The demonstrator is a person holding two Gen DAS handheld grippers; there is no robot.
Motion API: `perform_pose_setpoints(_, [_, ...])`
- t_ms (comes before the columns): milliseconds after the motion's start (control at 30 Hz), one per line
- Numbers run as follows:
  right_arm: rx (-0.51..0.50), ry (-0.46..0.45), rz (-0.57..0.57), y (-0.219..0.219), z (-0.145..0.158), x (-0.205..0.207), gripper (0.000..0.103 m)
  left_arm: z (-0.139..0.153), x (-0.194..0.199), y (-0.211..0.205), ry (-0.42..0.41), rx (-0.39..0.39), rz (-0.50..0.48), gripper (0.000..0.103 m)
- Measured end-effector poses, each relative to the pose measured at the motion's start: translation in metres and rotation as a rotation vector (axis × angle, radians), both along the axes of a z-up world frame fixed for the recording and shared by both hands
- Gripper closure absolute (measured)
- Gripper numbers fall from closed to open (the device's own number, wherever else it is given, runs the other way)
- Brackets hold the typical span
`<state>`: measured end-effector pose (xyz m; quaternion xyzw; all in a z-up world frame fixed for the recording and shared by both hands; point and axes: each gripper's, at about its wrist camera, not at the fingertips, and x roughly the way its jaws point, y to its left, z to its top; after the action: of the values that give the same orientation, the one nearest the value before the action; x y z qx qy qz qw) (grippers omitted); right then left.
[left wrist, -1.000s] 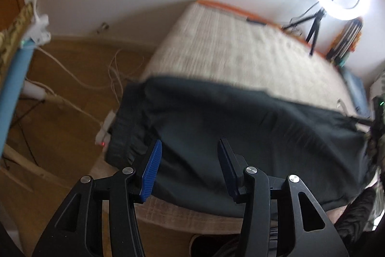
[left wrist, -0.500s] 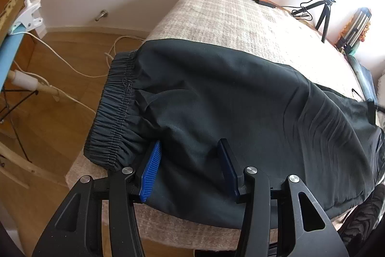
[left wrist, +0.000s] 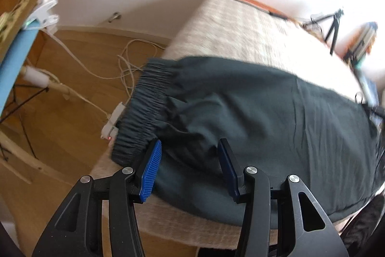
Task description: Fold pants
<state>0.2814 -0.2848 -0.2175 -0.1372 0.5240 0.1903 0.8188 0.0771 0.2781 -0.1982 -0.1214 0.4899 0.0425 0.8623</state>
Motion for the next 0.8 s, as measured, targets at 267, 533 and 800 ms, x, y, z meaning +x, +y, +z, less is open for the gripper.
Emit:
perform_pose_setpoints(267, [0.026,-0.06,-0.047,0.002,0.026,-0.013,0.063,0.017,-0.031,0.033,-0.056,-0.062,0.128,0.055])
perform_pose_setpoints(533, [0.097,-0.129,0.013,0.017,0.068,-0.072,0.06,0.007,-0.043,0.046,-0.078,-0.288,0.238,0.045])
perform_pose_setpoints(800, [0.236,-0.112,0.011,0.019,0.081,-0.125,0.056,-0.012,-0.051,0.055,-0.075,-0.463,0.33,0.045])
